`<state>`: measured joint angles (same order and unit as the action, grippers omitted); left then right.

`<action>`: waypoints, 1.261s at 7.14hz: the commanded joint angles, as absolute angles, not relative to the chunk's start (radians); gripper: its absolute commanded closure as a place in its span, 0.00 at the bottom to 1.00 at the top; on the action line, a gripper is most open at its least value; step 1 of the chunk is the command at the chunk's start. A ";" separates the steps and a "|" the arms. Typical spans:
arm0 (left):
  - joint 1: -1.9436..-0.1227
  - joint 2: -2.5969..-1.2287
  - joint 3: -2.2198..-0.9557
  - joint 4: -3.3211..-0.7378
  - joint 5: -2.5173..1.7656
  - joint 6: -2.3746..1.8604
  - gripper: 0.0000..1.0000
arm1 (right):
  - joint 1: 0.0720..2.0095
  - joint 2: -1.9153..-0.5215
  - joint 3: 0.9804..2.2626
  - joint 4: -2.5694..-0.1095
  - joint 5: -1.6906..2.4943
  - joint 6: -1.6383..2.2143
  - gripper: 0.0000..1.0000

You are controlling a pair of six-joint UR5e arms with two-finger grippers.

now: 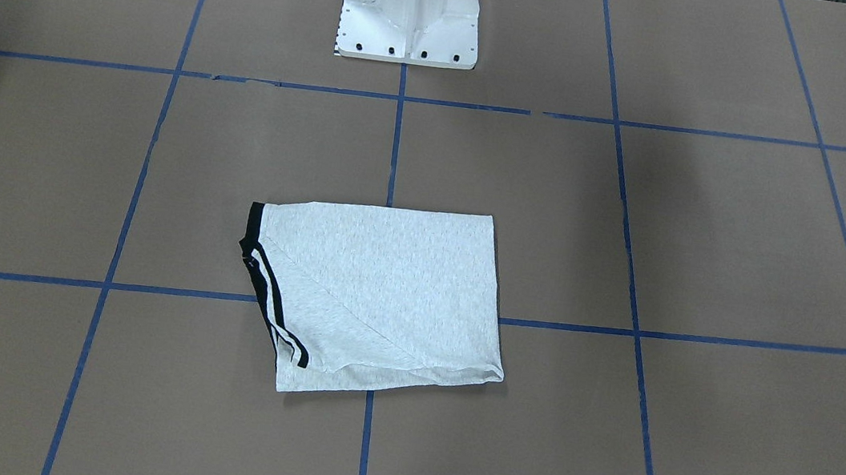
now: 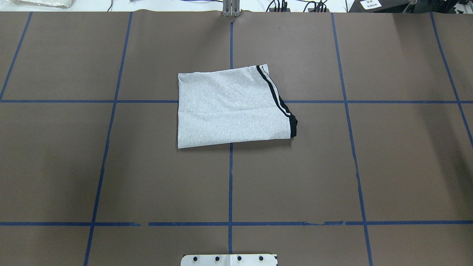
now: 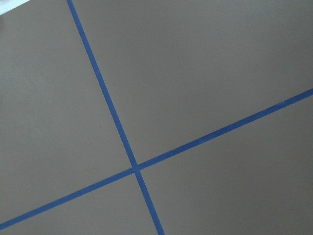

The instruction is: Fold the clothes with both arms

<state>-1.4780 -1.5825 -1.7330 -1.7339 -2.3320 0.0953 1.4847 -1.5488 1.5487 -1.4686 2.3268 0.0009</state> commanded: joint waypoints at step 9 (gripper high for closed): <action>-1.506 -1.555 -1.718 -1.773 -2.339 0.084 0.00 | 1.534 -1.575 1.624 -1.638 2.377 -0.104 0.00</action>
<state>-1.5068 -1.5554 -1.7112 -1.7745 -2.3377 0.0843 1.5345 -1.5768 1.6246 -1.6398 2.3609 -0.1042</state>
